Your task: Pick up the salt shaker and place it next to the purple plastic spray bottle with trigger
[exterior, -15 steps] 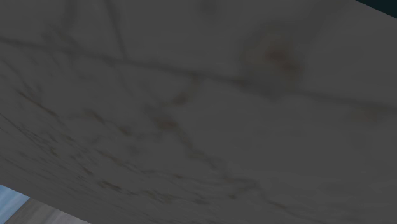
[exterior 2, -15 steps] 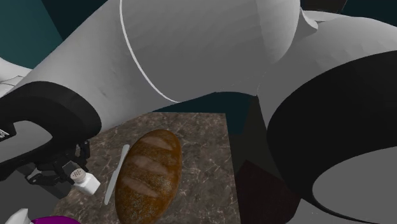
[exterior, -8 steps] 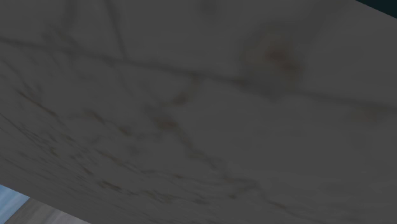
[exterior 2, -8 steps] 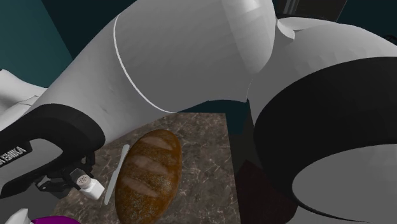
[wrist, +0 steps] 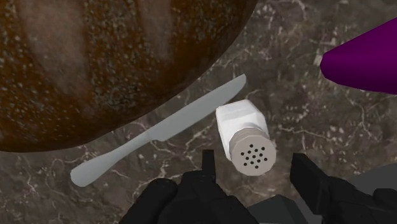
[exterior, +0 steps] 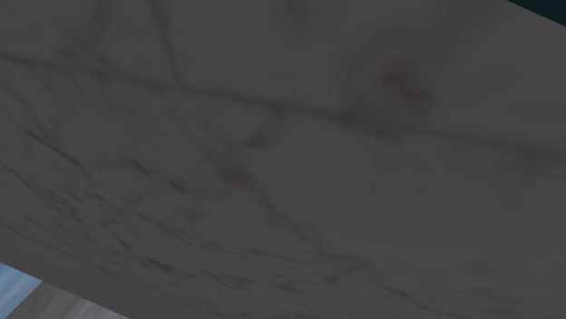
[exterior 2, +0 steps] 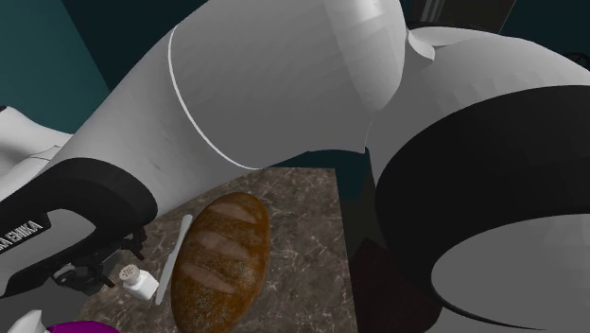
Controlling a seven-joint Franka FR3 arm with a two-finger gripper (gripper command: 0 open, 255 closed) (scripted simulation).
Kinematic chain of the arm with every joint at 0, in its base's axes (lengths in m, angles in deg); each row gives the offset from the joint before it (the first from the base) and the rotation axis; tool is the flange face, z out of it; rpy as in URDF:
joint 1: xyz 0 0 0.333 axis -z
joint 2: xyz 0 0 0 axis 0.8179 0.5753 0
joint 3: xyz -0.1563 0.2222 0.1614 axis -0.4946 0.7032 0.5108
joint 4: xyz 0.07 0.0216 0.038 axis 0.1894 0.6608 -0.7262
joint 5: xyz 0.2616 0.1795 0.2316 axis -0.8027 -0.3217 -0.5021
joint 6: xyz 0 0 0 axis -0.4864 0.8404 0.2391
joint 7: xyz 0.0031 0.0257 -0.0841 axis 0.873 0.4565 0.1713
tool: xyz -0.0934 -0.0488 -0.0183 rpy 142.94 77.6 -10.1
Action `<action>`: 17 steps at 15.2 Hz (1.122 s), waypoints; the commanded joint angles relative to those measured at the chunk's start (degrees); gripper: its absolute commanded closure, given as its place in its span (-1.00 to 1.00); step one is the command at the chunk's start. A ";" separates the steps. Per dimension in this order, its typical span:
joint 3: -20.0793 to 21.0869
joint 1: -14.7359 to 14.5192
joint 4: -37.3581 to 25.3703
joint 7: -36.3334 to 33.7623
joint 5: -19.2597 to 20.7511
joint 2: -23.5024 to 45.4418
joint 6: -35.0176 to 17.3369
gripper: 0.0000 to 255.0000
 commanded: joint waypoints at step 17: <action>0.17 0.03 -4.46 0.30 -0.45 -2.12 6.55 -1.00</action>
